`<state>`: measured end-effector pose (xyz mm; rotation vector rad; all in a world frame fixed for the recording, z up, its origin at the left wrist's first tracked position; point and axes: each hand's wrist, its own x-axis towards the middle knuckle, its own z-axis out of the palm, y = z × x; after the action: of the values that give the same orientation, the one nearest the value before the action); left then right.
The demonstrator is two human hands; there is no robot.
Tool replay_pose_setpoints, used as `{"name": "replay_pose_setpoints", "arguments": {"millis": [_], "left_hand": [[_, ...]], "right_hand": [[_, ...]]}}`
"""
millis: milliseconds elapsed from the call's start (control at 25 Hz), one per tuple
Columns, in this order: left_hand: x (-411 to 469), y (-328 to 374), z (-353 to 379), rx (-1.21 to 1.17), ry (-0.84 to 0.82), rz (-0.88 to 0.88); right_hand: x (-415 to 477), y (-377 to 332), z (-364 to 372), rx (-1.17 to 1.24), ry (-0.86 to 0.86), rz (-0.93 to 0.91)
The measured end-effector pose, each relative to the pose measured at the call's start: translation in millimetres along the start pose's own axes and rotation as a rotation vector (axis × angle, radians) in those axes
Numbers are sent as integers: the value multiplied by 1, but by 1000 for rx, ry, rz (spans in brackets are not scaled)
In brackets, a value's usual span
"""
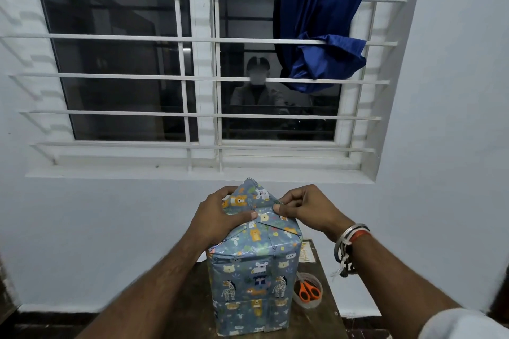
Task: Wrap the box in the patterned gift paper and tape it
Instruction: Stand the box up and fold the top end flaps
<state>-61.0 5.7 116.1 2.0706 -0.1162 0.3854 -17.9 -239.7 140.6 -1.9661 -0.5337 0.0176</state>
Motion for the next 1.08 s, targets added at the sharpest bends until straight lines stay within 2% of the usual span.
{"name": "replay_pose_setpoints", "arguments": {"millis": [200,360,560,1080], "left_hand": [[0,0,1,-12,-5,-9],[-2,0,0,-20,-9,-16],[-4,6,2,-19,-26,-21],[-3,8,2,-27,-45,-49]], "right_hand": [[3,0,2,22,-11,-21],[9,-9,9,-127,28,-84],[15,-25,12,-115,32,-155],[23,-41,9,-148,-20,-179]]}}
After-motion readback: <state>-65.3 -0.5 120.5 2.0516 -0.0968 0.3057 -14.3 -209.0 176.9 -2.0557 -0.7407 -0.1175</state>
